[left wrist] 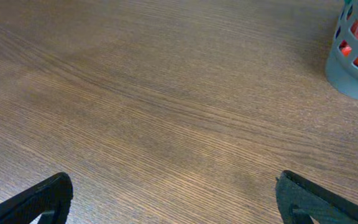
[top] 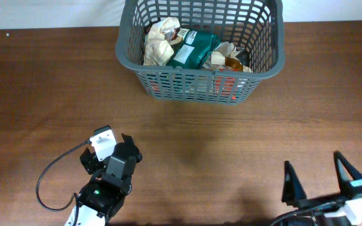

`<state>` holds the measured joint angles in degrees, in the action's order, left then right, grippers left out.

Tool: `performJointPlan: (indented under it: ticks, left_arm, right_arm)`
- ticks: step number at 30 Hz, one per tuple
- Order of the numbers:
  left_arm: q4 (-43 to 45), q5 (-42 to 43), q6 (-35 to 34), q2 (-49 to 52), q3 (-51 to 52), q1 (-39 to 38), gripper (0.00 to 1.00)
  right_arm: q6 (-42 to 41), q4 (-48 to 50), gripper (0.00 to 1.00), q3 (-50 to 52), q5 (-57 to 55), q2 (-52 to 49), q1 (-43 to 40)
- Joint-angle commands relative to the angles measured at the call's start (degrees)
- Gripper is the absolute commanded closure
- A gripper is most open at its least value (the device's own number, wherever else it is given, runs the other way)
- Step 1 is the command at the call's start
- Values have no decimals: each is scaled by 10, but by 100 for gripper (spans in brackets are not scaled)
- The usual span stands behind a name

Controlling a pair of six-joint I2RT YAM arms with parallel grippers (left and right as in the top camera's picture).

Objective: Pack container

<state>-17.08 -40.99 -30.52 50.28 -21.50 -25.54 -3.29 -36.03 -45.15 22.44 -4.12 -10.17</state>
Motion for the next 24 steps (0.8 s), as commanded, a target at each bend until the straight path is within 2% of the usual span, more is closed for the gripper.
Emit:
performJointPlan:
  ticks: [1, 17, 24]
  left_arm:
    - [1, -13, -3, 3, 10, 1, 1]
    - [1, -13, -3, 3, 10, 1, 1]
    - [1, -13, -3, 3, 10, 1, 1]
  right_arm:
    - [-6, 80, 1, 75, 73, 18, 23]
    - [-1, 378, 1, 379, 88, 39, 90]
    - [0, 406, 1, 437, 84, 39, 90]
